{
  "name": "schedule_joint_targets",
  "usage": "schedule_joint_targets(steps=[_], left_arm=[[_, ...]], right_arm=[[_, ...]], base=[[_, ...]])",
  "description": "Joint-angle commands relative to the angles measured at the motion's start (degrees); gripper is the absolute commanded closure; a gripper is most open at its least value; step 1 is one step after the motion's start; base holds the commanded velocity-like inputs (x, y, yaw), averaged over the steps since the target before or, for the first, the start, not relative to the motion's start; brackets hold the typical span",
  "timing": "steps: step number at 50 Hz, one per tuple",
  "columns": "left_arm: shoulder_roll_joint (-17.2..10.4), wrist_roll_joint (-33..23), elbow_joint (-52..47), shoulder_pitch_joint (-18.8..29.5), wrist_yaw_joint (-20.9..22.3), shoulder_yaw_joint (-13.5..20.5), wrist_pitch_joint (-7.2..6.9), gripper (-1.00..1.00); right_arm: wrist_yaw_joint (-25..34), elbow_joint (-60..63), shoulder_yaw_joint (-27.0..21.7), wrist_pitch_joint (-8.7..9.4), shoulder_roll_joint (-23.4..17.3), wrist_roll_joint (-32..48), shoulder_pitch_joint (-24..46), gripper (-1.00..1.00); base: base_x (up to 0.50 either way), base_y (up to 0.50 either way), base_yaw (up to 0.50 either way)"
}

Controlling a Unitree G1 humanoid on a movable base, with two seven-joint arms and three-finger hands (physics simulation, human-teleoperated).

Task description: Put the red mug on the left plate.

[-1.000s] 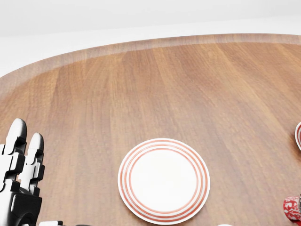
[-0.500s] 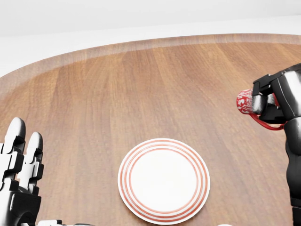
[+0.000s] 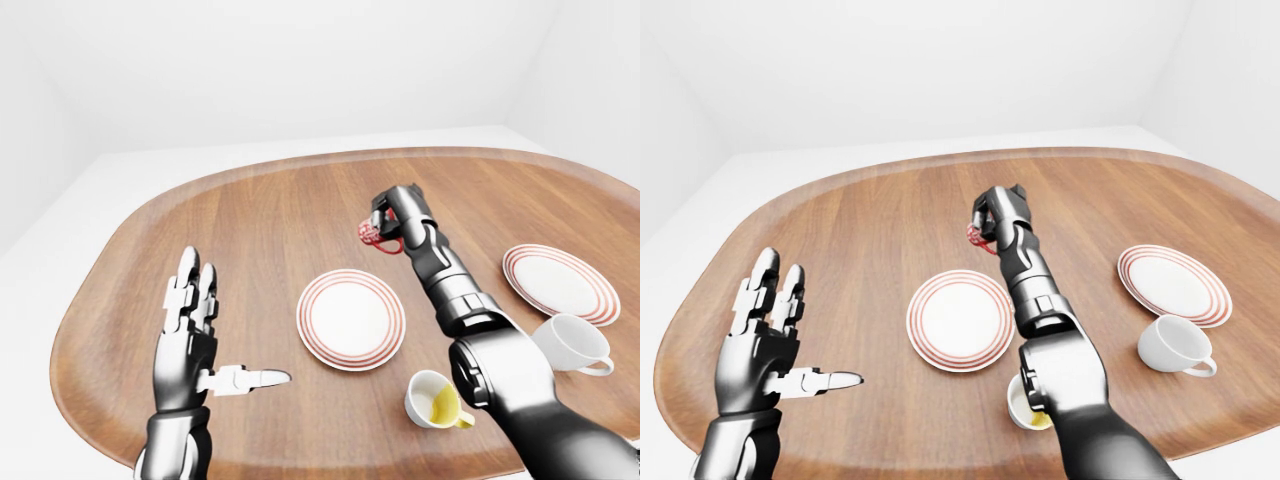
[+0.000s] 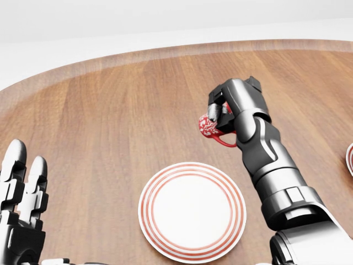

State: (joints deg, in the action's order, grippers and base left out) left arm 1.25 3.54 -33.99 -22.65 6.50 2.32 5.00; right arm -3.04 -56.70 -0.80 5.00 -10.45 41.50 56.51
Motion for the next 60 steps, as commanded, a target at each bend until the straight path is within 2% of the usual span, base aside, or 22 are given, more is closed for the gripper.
schedule_joint_targets(steps=[1, 6, 7, 9, 14, 17, 28, 32, 36, 49, 52, 60], left_arm=[[0.31, 0.80, 0.49, -0.17, 0.64, 1.12, 0.00, -1.00], [0.57, 0.93, 0.69, -0.10, 0.90, 1.47, 0.00, -1.00], [0.62, 0.78, 0.77, -0.11, 0.93, 1.38, 0.00, -1.00], [0.66, 0.72, 0.83, -0.03, 0.90, 1.38, 0.00, -1.00], [0.66, 0.63, 1.11, 0.12, 0.90, 1.37, 0.00, -1.00], [0.67, 1.05, 1.07, -0.06, 1.11, 1.74, 0.00, -1.00], [0.79, 1.14, 1.31, 0.26, 1.32, 1.96, 0.00, -1.00], [0.75, 1.10, 1.34, 0.29, 1.40, 1.91, 0.00, -1.00], [0.81, 1.19, 1.24, 0.28, 1.44, 2.02, 0.00, -1.00], [0.79, 1.04, 1.55, 0.52, 1.32, 1.93, 0.00, -1.00], [0.81, 1.06, 1.94, 0.52, 1.29, 2.03, 0.00, -1.00], [0.81, 1.12, 2.28, 0.66, 1.30, 2.22, 0.00, -1.00]], right_arm=[[-8.97, -19.79, 6.78, 0.00, 8.29, 7.36, 7.65, 1.00], [-10.24, -20.54, 6.45, 0.00, 9.68, 12.12, 6.76, 1.00], [-15.38, -20.86, 6.77, 0.00, 10.47, 13.84, 6.60, 1.00], [-19.57, -21.21, 7.04, 0.00, 11.08, 16.42, 6.41, 1.00], [-18.10, -21.51, 6.73, 0.00, 12.20, 18.88, 5.45, 1.00], [-20.71, -22.04, 7.55, 0.00, 13.73, 22.36, 3.93, 1.00], [-22.62, -22.94, 7.73, 0.00, 15.62, 30.64, 0.90, 1.00], [-21.67, -23.05, 7.05, 0.00, 15.69, 32.26, -0.16, 1.00], [-18.31, -23.01, 6.45, 0.00, 15.46, 32.62, -0.49, 1.00], [-17.31, -23.12, 5.92, 0.00, 14.98, 33.46, -1.25, 1.00], [-12.92, -23.57, 5.78, 0.00, 14.21, 34.56, -3.55, 1.00], [-10.94, -23.64, 4.42, 0.00, 14.37, 34.97, -3.81, 1.00]], base=[[0.00, 0.00, 0.00], [0.00, 0.00, 0.00], [0.00, 0.00, 0.00], [0.00, 0.00, 0.00], [0.00, 0.00, 0.00], [0.00, 0.00, 0.00], [0.00, 0.00, 0.00], [0.00, 0.00, 0.00], [0.00, 0.00, 0.00], [0.00, 0.00, 0.00], [0.00, 0.00, 0.00], [0.00, 0.00, 0.00]])
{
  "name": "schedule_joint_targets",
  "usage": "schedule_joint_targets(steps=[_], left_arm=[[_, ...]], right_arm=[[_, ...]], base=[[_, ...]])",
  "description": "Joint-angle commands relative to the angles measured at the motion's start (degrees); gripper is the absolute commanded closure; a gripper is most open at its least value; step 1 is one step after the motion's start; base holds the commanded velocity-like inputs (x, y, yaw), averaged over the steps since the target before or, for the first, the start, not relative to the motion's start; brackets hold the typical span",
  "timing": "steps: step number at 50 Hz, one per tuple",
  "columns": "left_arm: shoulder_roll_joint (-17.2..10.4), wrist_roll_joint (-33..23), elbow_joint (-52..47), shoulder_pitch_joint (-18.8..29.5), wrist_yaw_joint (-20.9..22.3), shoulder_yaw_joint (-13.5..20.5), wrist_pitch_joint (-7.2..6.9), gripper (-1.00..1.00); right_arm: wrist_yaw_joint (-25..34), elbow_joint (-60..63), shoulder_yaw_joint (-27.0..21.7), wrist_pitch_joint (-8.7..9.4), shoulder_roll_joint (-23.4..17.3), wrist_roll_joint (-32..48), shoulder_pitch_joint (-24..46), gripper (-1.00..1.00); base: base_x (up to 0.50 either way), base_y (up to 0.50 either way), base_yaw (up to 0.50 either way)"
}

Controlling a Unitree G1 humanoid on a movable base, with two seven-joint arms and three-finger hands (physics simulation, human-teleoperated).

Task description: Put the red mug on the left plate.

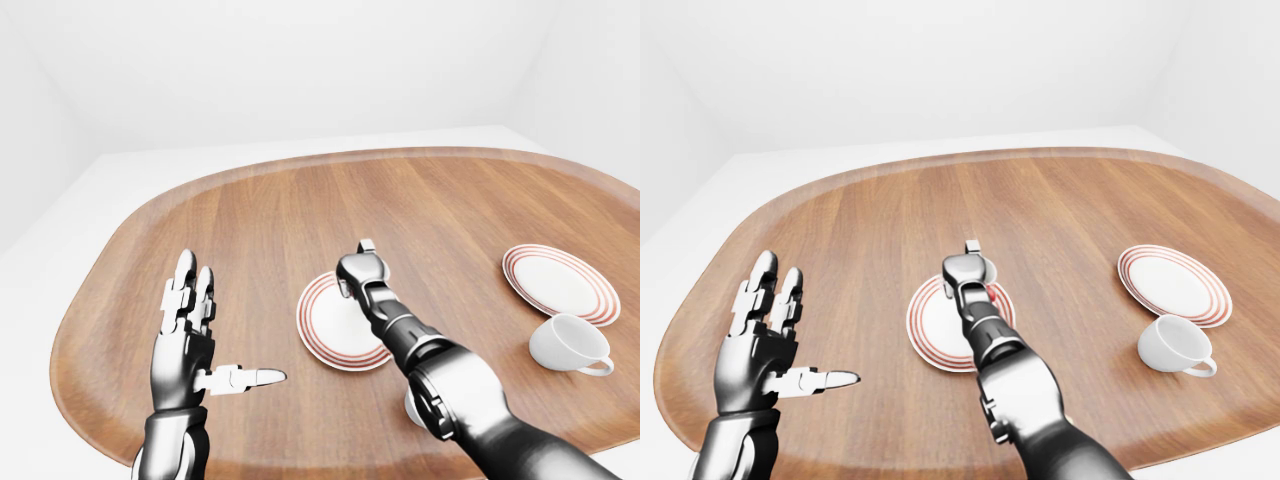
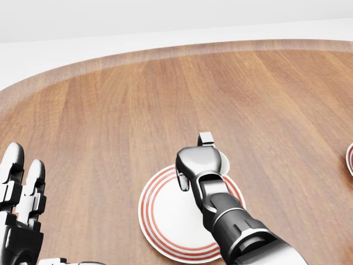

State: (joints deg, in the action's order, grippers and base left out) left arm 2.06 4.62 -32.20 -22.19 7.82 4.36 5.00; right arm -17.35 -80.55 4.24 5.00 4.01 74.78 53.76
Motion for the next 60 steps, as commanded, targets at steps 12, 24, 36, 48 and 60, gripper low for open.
schedule_joint_targets(steps=[12, 24, 36, 48, 60], left_arm=[[0.07, 0.21, 0.62, 0.14, 0.22, 0.44, 0.00, -1.00], [0.14, 0.24, 0.33, -0.25, 0.43, 0.50, 0.00, -1.00], [0.30, 0.43, 0.53, -0.31, 0.63, 0.77, 0.00, -1.00], [0.32, 0.83, 0.52, -0.29, 0.77, 1.10, 0.00, -1.00], [0.37, 0.78, 0.44, -0.28, 0.81, 1.14, 0.00, -1.00]], right_arm=[[5.19, 0.13, 0.11, 0.00, 1.65, 3.92, -1.31, 1.00], [5.15, 0.03, 0.29, 0.00, 3.73, 5.88, -0.96, 1.00], [7.22, -0.14, 0.57, 0.00, 4.44, 9.78, -2.16, 1.00], [8.98, -0.19, 0.86, 0.00, 4.94, 13.41, -2.77, 1.00], [9.18, -0.22, 0.25, 0.00, 4.87, 14.30, -3.16, 1.00]], base=[[0.00, 0.00, 0.00], [0.00, 0.00, 0.00], [0.00, 0.00, 0.00], [0.00, 0.00, 0.00], [0.00, 0.00, 0.00]])
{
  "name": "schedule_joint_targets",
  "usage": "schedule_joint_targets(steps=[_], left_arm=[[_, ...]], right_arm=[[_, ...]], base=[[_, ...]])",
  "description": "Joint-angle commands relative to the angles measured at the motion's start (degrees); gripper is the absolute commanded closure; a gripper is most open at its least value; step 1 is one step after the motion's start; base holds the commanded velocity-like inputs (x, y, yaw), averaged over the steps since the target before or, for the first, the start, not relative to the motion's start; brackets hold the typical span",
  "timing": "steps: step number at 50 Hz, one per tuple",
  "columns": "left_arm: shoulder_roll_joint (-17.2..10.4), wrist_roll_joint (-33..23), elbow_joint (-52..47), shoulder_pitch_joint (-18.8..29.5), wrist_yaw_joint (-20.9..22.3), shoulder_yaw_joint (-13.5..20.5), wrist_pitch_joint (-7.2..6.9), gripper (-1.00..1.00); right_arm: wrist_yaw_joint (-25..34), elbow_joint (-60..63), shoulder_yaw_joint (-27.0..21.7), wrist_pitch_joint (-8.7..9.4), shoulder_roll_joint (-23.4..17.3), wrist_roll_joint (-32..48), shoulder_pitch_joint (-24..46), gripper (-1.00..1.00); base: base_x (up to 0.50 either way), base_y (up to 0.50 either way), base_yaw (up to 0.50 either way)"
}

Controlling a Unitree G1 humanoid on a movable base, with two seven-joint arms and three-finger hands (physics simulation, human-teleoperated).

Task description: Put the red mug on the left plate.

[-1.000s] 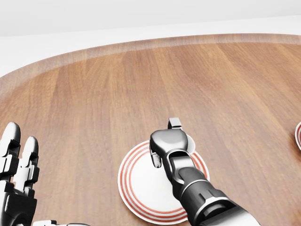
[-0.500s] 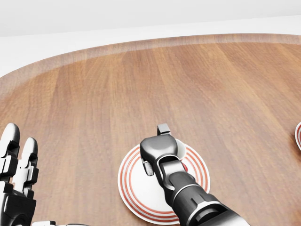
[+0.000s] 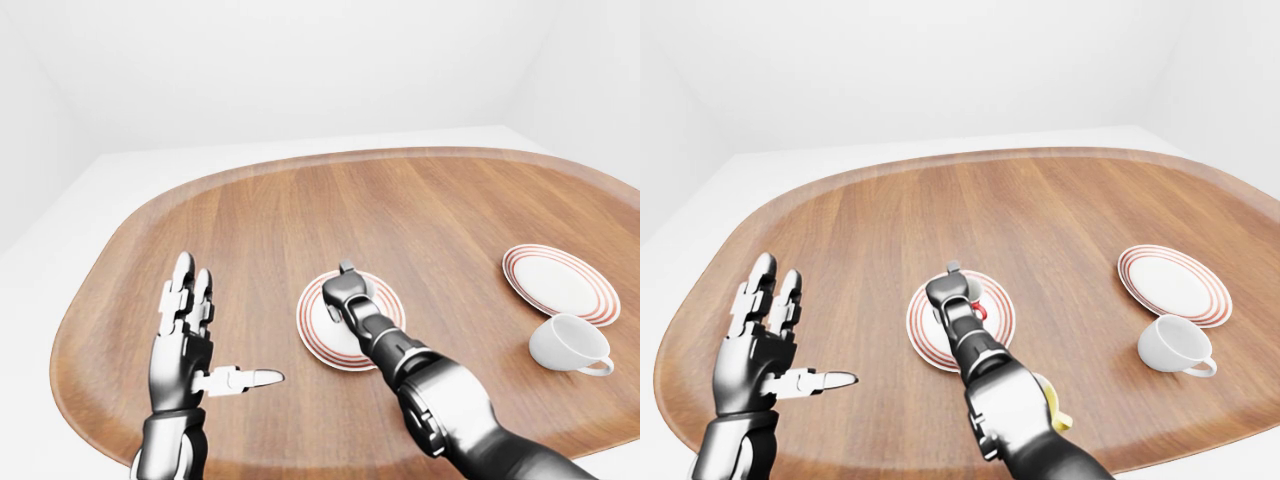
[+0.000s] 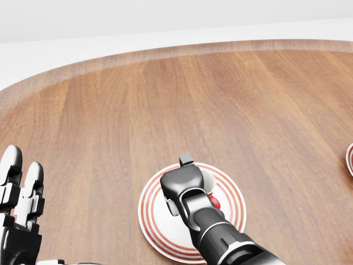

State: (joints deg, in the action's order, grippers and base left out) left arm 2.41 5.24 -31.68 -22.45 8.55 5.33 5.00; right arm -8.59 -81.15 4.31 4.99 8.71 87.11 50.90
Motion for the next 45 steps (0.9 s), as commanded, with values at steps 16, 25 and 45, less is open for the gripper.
schedule_joint_targets(steps=[16, 25, 45], left_arm=[[0.13, -0.07, -0.04, -0.15, 0.10, 0.05, 0.00, -1.00], [0.07, 0.02, 0.01, -0.07, 0.07, 0.15, 0.00, -1.00], [0.04, -0.17, 0.04, 0.04, -0.06, -0.05, 0.00, -1.00]], right_arm=[[1.05, 0.28, 0.26, 0.01, 0.55, 3.96, -1.28, -1.00], [1.37, 0.26, 0.13, 0.01, 0.73, 4.57, -1.76, -1.00], [-1.11, 5.73, 1.05, 0.01, -3.26, -10.82, 12.33, -1.00]], base=[[0.00, 0.00, 0.00], [0.00, 0.00, 0.00], [0.00, 0.00, 0.00]])
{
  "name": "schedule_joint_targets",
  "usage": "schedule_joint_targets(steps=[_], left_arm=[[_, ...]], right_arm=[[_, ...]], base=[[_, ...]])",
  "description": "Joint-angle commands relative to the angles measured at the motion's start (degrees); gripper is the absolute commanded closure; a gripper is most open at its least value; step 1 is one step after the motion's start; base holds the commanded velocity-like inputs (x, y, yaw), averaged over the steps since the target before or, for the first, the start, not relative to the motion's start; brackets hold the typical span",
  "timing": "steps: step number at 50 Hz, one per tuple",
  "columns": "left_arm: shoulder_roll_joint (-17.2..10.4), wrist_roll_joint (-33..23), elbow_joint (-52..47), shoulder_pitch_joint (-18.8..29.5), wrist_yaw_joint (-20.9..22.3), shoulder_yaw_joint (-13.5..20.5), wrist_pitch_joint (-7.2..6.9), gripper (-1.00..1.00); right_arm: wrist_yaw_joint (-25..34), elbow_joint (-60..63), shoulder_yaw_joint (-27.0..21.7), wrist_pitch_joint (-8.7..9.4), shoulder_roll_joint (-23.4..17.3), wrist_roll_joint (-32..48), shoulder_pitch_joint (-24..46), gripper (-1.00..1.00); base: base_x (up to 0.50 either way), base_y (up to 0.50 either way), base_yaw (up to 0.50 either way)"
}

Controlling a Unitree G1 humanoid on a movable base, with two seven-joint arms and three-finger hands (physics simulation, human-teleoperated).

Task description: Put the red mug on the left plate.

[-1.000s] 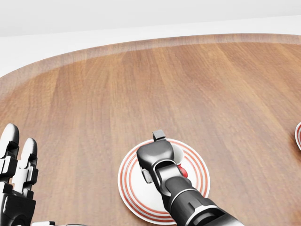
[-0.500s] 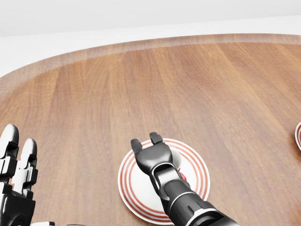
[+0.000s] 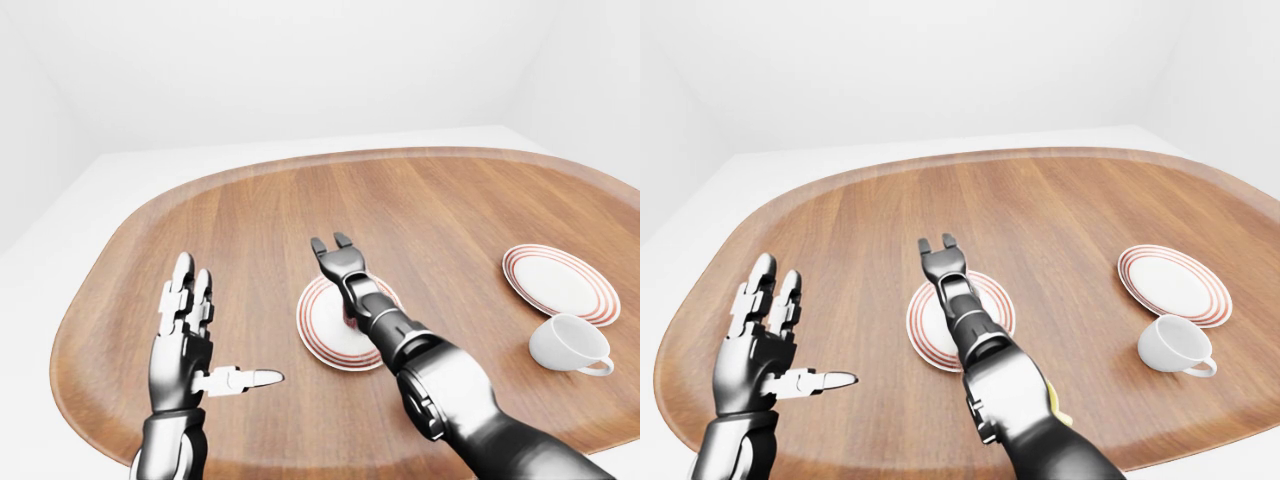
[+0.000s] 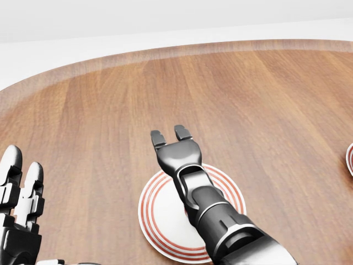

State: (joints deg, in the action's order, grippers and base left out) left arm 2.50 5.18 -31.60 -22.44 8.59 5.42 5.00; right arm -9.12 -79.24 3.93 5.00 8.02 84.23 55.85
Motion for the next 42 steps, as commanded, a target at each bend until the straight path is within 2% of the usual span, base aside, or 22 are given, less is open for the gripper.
schedule_joint_targets(steps=[1, 10, 11, 13, 15, 16, 17, 21, 24, 27, 30, 34, 39, 42], left_arm=[[-0.09, -0.06, -0.04, 0.07, -0.09, -0.11, 0.00, -1.00], [-0.15, -0.13, -0.26, 0.15, -0.18, -0.18, 0.00, -1.00], [-0.20, 0.09, -0.15, 0.38, -0.21, 0.08, 0.00, -1.00], [-0.15, 0.24, -0.22, 0.32, -0.12, 0.24, 0.00, -1.00], [-0.04, 0.25, -0.48, 0.09, -0.06, 0.28, 0.00, -1.00], [-0.02, 0.25, -0.49, 0.09, -0.05, 0.28, 0.00, -1.00], [0.03, 0.21, -0.60, -0.02, -0.03, 0.25, 0.00, -1.00], [0.07, 0.30, -0.71, 0.16, -0.10, 0.41, 0.00, -1.00], [0.14, -0.08, -0.92, 0.00, -0.16, 0.05, 0.00, -1.00], [0.07, -0.16, -1.03, -0.03, -0.24, -0.08, 0.00, -1.00], [0.03, -0.06, -1.04, 0.01, -0.26, -0.03, 0.00, -1.00], [0.06, -0.18, -1.13, -0.17, -0.27, -0.22, 0.00, -1.00], [-0.03, 0.07, -1.22, -0.29, -0.30, -0.09, 0.00, -1.00], [0.05, 0.14, -1.22, -0.30, -0.23, 0.06, 0.00, -1.00]], right_arm=[[-0.37, 4.79, 1.78, 0.00, -2.99, -8.67, 7.89, -1.00], [0.96, 12.57, 3.12, 0.00, -6.00, -12.86, 8.61, -1.00], [2.90, 17.06, 3.42, 0.00, -6.93, -12.67, 7.31, -1.00], [7.00, 25.78, 3.99, 0.00, -8.37, -11.19, 3.82, -1.00], [13.41, 39.89, 4.01, 0.00, -10.65, -7.86, -2.81, -1.00], [13.95, 40.79, 3.77, 0.00, -10.58, -7.26, -3.28, -1.00], [17.54, 50.27, 3.12, 0.00, -11.90, -5.43, -8.11, -1.00], [25.53, 75.75, -0.11, 0.00, -13.28, -0.14, -22.78, -1.00], [28.53, 92.11, -3.10, 0.00, -13.11, 2.66, -31.96, -1.00], [29.13, 107.94, -5.75, 0.00, -11.70, 2.50, -41.19, -1.00], [29.97, 116.57, -7.44, 0.00, -10.76, 2.52, -46.04, -1.00], [30.61, 121.88, -10.08, 0.00, -10.01, 3.11, -49.93, -1.00], [26.54, 122.37, -13.47, 0.00, -9.88, 3.13, -50.73, -1.00], [26.02, 125.21, -13.90, 0.00, -9.86, 0.84, -52.68, -1.00]], base=[[0.00, 0.00, 0.00], [0.00, 0.00, 0.00], [0.00, 0.00, 0.00], [0.00, 0.00, 0.00], [0.00, 0.00, 0.00], [0.00, 0.00, 0.00], [0.00, 0.00, 0.00], [0.00, 0.00, 0.00], [0.00, 0.00, 0.00], [0.00, 0.00, 0.00], [0.00, 0.00, 0.00], [0.00, 0.00, 0.00], [0.00, 0.00, 0.00], [0.00, 0.00, 0.00]])
